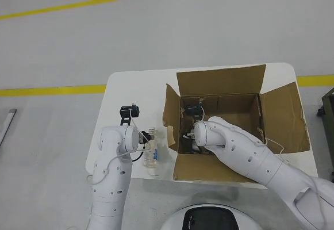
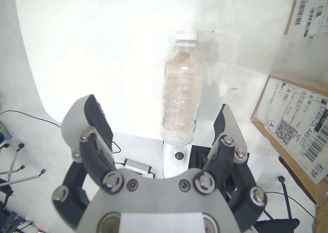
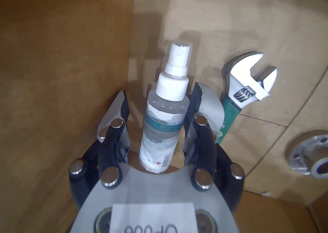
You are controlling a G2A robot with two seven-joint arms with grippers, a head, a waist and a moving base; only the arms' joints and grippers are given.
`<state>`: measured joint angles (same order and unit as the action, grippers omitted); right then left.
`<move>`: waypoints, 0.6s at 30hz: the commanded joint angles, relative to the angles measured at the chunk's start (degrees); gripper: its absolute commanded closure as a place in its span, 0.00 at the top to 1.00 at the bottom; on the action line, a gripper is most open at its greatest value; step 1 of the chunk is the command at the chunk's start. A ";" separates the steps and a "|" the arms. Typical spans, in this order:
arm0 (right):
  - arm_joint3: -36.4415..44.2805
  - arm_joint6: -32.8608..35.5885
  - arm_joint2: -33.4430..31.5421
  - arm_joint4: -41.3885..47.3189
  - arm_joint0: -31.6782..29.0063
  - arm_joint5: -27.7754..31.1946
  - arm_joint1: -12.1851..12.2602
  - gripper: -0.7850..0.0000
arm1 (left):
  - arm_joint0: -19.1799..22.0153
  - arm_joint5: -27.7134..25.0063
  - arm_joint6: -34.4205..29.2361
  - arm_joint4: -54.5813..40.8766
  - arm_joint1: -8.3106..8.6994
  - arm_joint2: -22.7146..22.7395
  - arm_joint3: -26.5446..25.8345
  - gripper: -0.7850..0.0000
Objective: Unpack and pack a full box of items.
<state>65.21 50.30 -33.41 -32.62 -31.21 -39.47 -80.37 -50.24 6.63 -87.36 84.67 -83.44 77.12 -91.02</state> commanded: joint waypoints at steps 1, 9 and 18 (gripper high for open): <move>-0.20 0.16 -0.11 -0.19 -0.09 0.09 -0.15 0.69 | 0.00 0.00 0.00 0.00 0.00 0.00 0.00 1.00; -0.93 0.78 -0.76 -1.08 -0.37 0.15 -0.72 0.50 | 0.00 0.00 0.00 0.00 0.00 0.00 0.00 1.00; -1.53 1.14 -1.81 -2.36 -0.74 0.22 -1.14 0.00 | 0.00 0.00 0.00 0.00 0.00 0.00 0.00 1.00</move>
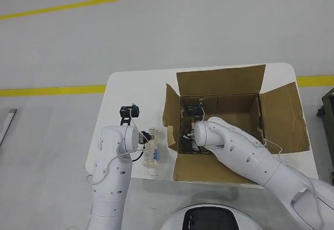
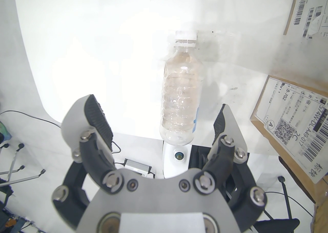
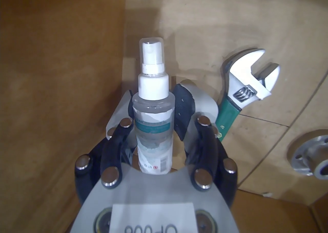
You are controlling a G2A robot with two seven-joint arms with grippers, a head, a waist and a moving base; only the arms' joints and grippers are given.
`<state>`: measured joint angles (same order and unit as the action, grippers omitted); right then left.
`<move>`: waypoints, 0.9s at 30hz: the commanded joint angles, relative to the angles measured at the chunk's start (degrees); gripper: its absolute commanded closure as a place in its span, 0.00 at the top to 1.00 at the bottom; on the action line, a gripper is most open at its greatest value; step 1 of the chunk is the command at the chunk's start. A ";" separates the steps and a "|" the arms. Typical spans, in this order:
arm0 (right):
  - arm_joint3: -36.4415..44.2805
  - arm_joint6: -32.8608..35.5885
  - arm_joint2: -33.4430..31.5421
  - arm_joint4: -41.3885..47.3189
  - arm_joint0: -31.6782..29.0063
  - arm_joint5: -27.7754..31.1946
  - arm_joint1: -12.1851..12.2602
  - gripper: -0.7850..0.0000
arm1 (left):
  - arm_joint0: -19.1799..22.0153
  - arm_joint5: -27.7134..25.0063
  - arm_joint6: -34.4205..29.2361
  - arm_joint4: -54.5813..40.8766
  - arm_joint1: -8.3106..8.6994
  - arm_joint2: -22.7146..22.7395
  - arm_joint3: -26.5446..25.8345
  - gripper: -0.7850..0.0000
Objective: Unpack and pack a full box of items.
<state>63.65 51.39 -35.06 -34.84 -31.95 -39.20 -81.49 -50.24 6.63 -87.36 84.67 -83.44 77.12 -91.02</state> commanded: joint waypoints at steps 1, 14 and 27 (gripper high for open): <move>0.24 0.00 -0.42 -0.29 0.02 -0.11 -0.04 0.00 | 0.00 0.00 0.00 0.00 0.00 0.00 0.00 1.00; 15.47 2.65 -8.41 -7.66 -3.76 -1.74 3.26 0.00 | 0.00 0.00 0.00 0.00 0.00 0.00 0.00 1.00; 39.63 5.41 -27.52 -10.26 -17.06 13.41 8.87 0.00 | 0.00 0.00 0.00 0.00 0.00 0.00 0.00 1.00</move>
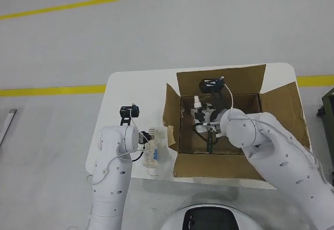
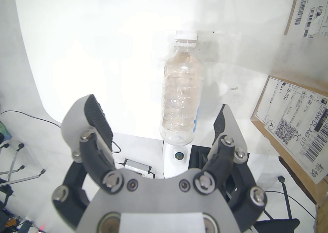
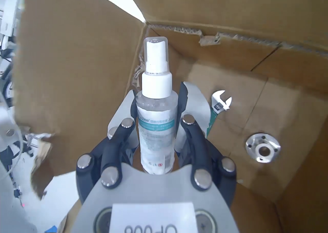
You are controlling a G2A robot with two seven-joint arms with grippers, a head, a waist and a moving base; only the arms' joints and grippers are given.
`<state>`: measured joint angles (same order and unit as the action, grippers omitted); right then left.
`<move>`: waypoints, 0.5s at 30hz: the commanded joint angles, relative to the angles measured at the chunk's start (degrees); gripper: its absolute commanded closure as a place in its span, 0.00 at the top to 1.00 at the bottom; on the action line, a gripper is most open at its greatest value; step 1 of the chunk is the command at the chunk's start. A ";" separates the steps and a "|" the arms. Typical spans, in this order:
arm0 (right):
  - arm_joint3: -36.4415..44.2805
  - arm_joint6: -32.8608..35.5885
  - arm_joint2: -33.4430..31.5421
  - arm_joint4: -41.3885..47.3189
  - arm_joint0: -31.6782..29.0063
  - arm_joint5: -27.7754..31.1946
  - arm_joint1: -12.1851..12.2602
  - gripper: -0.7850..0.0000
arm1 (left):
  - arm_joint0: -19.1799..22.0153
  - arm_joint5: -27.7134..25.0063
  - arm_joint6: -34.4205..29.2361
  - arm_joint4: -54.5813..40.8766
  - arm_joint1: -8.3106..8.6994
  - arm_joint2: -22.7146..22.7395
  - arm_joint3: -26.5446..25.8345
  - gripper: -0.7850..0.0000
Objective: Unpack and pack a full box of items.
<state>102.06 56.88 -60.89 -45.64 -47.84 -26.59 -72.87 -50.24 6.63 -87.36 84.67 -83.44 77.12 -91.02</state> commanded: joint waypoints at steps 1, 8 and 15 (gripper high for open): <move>1.82 -0.51 -3.21 2.95 -2.23 1.20 0.33 0.00 | 0.00 0.00 0.00 0.00 0.00 0.00 0.00 1.00; 1.84 -1.26 -4.22 4.45 -2.77 1.40 0.35 0.00 | 0.00 0.00 0.00 0.00 0.00 0.00 0.00 1.00; 1.95 -3.86 -5.47 8.30 -4.48 2.53 0.23 0.00 | 0.00 0.00 0.00 0.00 0.00 0.00 0.00 1.00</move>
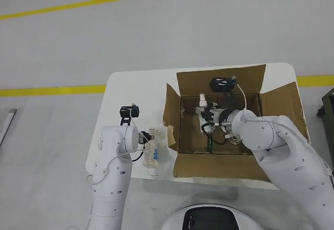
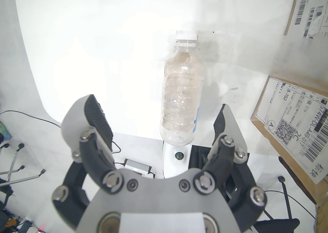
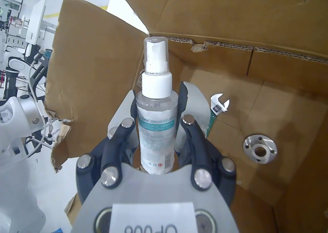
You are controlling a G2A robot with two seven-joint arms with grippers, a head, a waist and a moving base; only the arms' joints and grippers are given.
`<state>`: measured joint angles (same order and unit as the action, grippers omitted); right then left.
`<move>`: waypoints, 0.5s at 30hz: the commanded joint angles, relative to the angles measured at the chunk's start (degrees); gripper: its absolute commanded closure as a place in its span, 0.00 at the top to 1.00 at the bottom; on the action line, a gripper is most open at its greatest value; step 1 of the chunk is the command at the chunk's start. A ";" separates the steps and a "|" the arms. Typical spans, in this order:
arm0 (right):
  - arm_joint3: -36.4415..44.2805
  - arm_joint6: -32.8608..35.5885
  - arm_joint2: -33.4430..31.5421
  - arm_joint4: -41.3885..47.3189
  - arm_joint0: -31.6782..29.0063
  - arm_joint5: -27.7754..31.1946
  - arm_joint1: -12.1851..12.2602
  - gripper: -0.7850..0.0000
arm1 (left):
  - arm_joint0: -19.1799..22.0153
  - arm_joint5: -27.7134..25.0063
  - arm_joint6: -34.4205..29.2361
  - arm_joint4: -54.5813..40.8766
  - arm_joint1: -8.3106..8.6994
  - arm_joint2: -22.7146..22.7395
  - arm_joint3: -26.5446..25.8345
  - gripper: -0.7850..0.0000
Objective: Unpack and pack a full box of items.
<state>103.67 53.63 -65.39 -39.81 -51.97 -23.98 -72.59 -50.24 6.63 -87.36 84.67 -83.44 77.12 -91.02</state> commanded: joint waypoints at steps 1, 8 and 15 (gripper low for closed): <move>1.00 -0.90 -2.08 3.74 -0.73 0.07 0.01 0.00 | 0.00 0.00 0.00 0.00 0.00 0.00 0.00 1.00; 8.69 -3.62 -18.27 21.69 -8.13 5.57 0.95 0.00 | 0.00 0.00 0.00 0.00 0.00 0.00 0.00 1.00; 9.87 -4.05 -29.19 37.58 -16.41 13.94 1.51 0.00 | 0.00 0.00 0.00 0.00 0.00 0.00 0.00 1.00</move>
<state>113.64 49.62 -94.06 -3.85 -67.60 -11.04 -71.12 -50.24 6.63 -87.36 84.67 -83.44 77.12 -91.02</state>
